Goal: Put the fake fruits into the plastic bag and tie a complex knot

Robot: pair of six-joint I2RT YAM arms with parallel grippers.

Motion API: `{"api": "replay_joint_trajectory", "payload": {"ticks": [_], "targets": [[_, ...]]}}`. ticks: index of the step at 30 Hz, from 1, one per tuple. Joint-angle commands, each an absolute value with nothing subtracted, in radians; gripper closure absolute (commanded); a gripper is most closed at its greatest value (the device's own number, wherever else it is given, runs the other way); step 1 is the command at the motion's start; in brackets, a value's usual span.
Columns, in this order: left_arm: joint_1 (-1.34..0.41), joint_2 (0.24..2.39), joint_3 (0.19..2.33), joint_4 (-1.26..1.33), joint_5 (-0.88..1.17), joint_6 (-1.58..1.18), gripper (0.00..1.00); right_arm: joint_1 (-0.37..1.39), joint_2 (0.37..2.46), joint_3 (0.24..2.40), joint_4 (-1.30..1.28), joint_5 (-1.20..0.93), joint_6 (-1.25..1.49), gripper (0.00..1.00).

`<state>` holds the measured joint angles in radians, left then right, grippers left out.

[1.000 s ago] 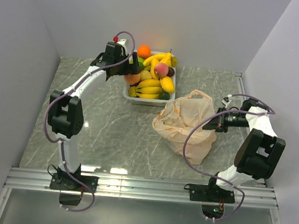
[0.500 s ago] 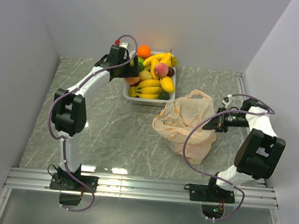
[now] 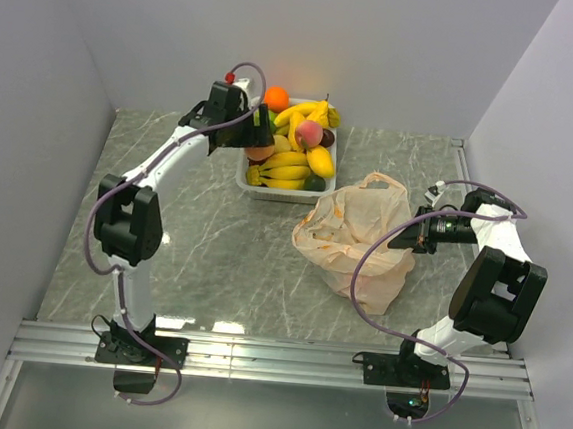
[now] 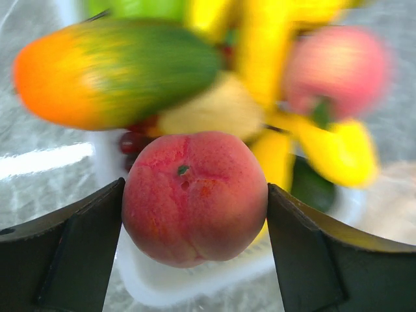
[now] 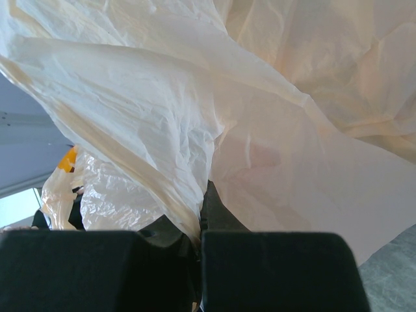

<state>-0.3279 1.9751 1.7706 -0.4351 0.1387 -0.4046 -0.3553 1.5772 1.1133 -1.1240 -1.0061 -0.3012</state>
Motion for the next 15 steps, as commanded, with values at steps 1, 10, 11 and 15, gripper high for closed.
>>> {"api": "replay_joint_trajectory", "payload": {"ticks": [1,10,11,15], "targets": [[-0.394,1.784,1.776,-0.37,0.26,-0.338,0.47,-0.345,1.577,1.144,-1.131,-1.009,-0.313,1.0],[-0.708,1.795,1.798,-0.405,0.388,-0.204,0.43,-0.345,1.562,1.147,-1.134,-1.014,-0.318,1.0],[-0.735,1.802,1.795,-0.402,0.388,-0.201,0.43,-0.345,1.56,1.147,-1.134,-1.012,-0.322,1.0],[-0.849,1.873,1.814,-0.39,0.368,-0.233,0.41,-0.345,1.549,1.152,-1.137,-1.008,-0.321,1.0]]}}
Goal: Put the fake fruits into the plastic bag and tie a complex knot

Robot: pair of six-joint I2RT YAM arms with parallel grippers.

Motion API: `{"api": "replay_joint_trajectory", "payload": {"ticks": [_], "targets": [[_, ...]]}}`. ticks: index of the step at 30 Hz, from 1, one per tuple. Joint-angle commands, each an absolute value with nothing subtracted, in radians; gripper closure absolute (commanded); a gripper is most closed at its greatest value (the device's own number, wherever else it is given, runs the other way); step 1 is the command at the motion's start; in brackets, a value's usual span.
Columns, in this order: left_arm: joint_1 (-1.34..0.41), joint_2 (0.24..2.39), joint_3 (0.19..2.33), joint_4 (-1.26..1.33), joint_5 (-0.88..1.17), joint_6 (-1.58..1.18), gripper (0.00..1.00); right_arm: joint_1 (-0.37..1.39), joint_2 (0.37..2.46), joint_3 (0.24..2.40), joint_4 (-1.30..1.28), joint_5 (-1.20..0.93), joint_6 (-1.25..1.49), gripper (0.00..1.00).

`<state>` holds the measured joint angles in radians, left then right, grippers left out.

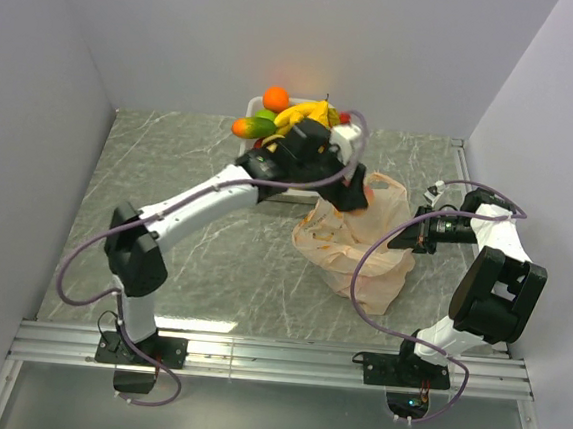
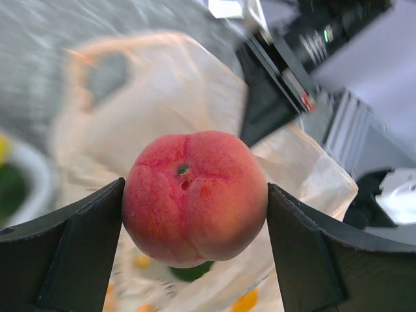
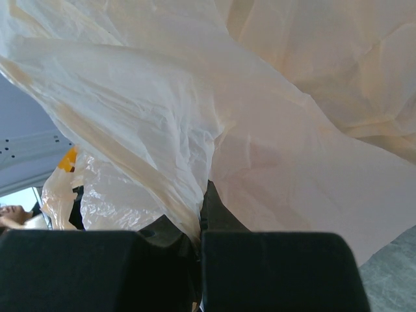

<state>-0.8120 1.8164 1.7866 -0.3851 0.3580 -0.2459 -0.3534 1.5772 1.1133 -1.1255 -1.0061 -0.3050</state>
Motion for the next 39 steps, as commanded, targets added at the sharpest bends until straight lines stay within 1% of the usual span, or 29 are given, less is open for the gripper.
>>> {"api": "replay_joint_trajectory", "payload": {"ticks": [1,2,5,6,7,9,11,16,19,20,24,29,31,35,39], "targets": [[-0.863,1.916,1.828,-0.397,0.367,-0.239,0.4,-0.344,1.551,1.152,-1.137,-1.008,-0.321,1.0],[-0.877,1.936,1.842,-0.402,0.374,-0.242,0.4,-0.345,1.551,1.154,-1.137,-1.006,-0.322,1.0],[-0.926,2.009,1.923,-0.442,0.359,-0.227,0.27,-0.347,1.555,1.155,-1.138,-1.006,-0.322,1.0],[-0.945,2.023,1.945,-0.477,0.341,-0.209,0.13,-0.347,1.557,1.161,-1.144,-1.005,-0.322,1.0],[-0.948,2.039,1.96,-0.489,0.334,-0.204,0.01,-0.345,1.557,1.164,-1.147,-1.003,-0.327,1.0],[-0.943,2.03,1.979,-0.503,0.31,-0.198,0.01,-0.345,1.557,1.172,-1.155,-0.999,-0.331,1.0],[-0.927,1.981,1.953,-0.482,0.325,-0.184,0.01,-0.345,1.559,1.173,-1.155,-0.999,-0.331,1.0],[-0.798,1.844,1.904,-0.417,0.477,-0.189,0.01,-0.345,1.563,1.17,-1.154,-1.0,-0.333,1.0],[-0.689,1.772,1.872,-0.376,0.569,-0.172,0.01,-0.345,1.56,1.17,-1.152,-0.999,-0.333,1.0],[-0.625,1.757,1.843,-0.345,0.593,-0.167,0.01,-0.345,1.559,1.169,-1.152,-0.999,-0.331,1.0],[-0.459,1.736,1.819,-0.319,0.578,-0.105,0.02,-0.345,1.56,1.172,-1.152,-0.997,-0.333,1.0],[-0.275,1.787,1.815,-0.272,0.578,0.07,0.05,-0.345,1.566,1.167,-1.151,-0.997,-0.33,1.0],[-0.25,1.827,1.831,-0.268,0.543,0.158,0.06,-0.345,1.568,1.164,-1.146,-0.997,-0.324,1.0],[-0.203,1.885,1.853,-0.27,0.564,0.332,0.08,-0.345,1.566,1.155,-1.134,-0.999,-0.318,1.0],[-0.199,1.91,1.815,-0.267,0.583,0.585,0.06,-0.345,1.565,1.163,-1.14,-0.991,-0.318,1.0]]}}
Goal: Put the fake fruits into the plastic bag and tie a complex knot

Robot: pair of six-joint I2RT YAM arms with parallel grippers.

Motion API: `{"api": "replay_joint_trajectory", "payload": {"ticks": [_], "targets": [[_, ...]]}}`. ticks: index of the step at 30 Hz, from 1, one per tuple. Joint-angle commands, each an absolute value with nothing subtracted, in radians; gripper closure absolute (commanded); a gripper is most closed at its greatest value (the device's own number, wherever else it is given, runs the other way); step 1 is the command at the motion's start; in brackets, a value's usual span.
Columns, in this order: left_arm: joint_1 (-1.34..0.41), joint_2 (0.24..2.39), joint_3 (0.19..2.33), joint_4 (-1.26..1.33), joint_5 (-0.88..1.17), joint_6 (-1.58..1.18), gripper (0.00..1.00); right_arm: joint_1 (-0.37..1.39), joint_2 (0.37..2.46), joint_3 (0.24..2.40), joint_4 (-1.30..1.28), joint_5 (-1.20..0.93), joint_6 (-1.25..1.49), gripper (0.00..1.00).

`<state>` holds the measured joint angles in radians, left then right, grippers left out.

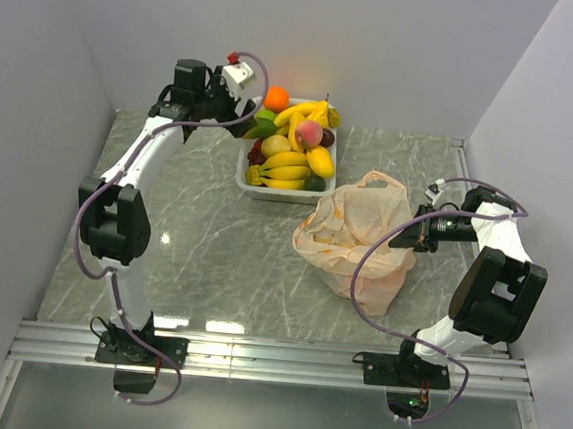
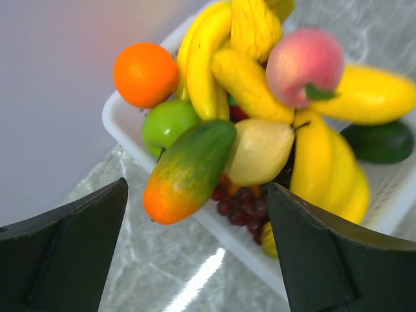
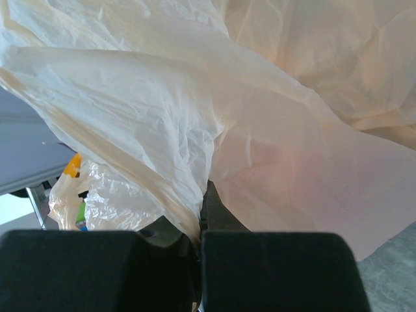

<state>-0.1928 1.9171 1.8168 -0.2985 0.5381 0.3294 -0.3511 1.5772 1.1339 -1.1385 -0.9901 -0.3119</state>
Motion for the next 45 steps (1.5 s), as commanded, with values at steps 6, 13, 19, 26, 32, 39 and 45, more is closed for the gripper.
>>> {"api": "replay_joint_trajectory", "payload": {"ticks": [6,13,19,26,32,39,45], "targets": [[-0.199,1.98,1.853,-0.379,0.609,0.846,0.02,-0.345,1.571,1.163,-1.137,-0.986,-0.314,1.0],[-0.21,2.032,1.841,-0.355,0.578,0.94,0.01,-0.345,1.577,1.166,-1.14,-0.982,-0.313,1.0],[-0.229,2.08,1.805,-0.235,0.49,0.968,0.01,-0.345,1.582,1.166,-1.138,-0.983,-0.311,1.0],[-0.236,2.157,1.865,-0.201,0.459,0.966,0.05,-0.348,1.588,1.17,-1.144,-0.982,-0.308,1.0],[-0.238,2.163,1.878,-0.16,0.442,0.954,0.37,-0.347,1.592,1.177,-1.149,-0.982,-0.314,1.0],[-0.239,2.016,1.882,-0.126,0.5,0.83,0.51,-0.348,1.589,1.183,-1.155,-0.98,-0.321,1.0],[-0.305,1.878,1.985,-0.354,0.71,0.712,0.49,-0.348,1.582,1.183,-1.152,-0.982,-0.322,1.0]]}}
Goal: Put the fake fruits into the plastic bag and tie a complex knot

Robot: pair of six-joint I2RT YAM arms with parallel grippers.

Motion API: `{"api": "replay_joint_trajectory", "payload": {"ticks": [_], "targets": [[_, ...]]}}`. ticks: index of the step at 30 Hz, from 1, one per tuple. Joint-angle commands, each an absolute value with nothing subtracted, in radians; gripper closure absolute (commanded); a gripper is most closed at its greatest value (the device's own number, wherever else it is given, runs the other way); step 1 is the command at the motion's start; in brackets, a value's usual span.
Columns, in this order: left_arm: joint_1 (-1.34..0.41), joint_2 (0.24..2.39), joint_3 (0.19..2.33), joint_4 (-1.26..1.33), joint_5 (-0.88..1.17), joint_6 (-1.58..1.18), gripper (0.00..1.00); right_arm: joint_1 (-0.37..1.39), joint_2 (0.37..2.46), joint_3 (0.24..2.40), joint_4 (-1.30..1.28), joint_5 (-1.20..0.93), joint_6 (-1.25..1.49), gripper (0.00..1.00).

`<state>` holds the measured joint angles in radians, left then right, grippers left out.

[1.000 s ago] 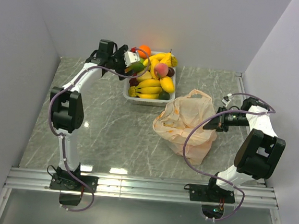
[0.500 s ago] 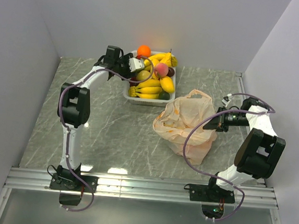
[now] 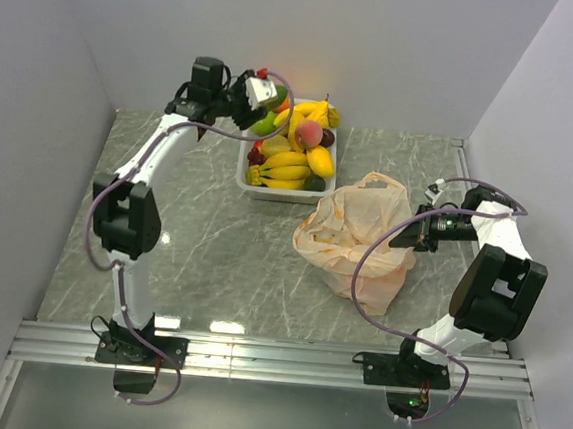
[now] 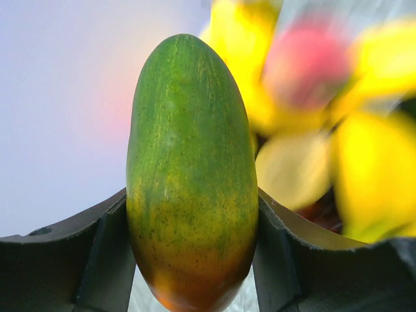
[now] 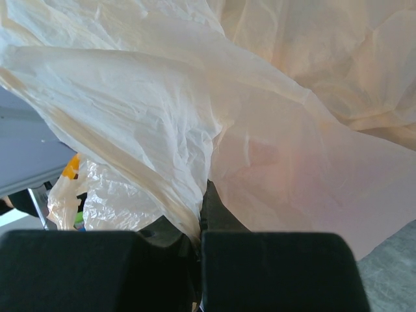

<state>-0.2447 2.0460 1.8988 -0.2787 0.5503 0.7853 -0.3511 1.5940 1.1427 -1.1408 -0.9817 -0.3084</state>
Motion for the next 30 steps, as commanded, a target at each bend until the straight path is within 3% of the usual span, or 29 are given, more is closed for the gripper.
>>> {"api": "replay_joint_trajectory", "payload": {"ticks": [1,13,24,26,27,28,30], "targets": [[-0.351,1.858,1.977,-0.365,0.725,0.706,0.49,-0.348,1.578,1.184,-1.147,-0.983,-0.322,1.0],[-0.822,1.845,1.824,-0.287,0.833,0.245,0.51,-0.347,1.563,1.212,-1.17,-1.006,-0.347,1.0],[-0.923,2.005,1.838,-0.482,0.753,0.267,0.47,-0.348,1.545,1.218,-1.186,-1.009,-0.379,1.0],[-0.93,2.019,1.844,-0.515,0.695,0.268,0.36,-0.348,1.545,1.218,-1.189,-1.009,-0.387,1.0],[-0.934,2.022,1.858,-0.526,0.674,0.267,0.26,-0.348,1.545,1.219,-1.195,-1.011,-0.393,1.0],[-0.934,2.019,1.862,-0.537,0.657,0.271,0.09,-0.348,1.546,1.22,-1.2,-1.012,-0.393,1.0],[-0.933,2.003,1.865,-0.528,0.626,0.261,0.01,-0.35,1.548,1.218,-1.198,-1.008,-0.396,1.0]]}}
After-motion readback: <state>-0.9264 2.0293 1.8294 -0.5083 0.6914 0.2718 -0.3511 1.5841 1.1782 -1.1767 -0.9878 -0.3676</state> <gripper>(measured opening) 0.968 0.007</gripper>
